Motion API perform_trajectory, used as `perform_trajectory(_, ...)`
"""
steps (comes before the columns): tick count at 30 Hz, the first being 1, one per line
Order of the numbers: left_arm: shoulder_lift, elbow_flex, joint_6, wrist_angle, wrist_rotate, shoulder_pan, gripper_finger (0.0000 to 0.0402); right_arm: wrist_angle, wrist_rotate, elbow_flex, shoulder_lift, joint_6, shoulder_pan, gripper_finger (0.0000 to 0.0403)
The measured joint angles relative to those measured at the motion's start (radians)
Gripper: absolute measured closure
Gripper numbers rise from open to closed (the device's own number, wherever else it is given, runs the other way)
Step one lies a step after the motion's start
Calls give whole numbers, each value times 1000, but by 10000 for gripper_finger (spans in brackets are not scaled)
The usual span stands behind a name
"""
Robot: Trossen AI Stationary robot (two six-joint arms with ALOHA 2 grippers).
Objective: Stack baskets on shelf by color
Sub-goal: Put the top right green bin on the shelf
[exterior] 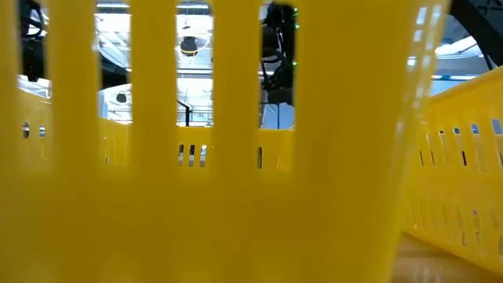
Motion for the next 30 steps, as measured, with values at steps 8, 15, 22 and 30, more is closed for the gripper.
perform_trajectory(8, 0, 0, 0, 0, 0, 0, 401, -75, 58, 0, 0, 2, 2, 403)
perform_trajectory(15, 0, 0, 0, 0, 0, 0, 401, -40, 44, 0, 0, 2, -6, 403)
perform_trajectory(22, 0, 0, 0, 0, 0, 0, 401, -11, 11, 0, 0, 7, 16, 403)
perform_trajectory(30, 0, 0, 1, 0, -1, 0, 401, 90, -35, -178, -87, 44, 16, 403)
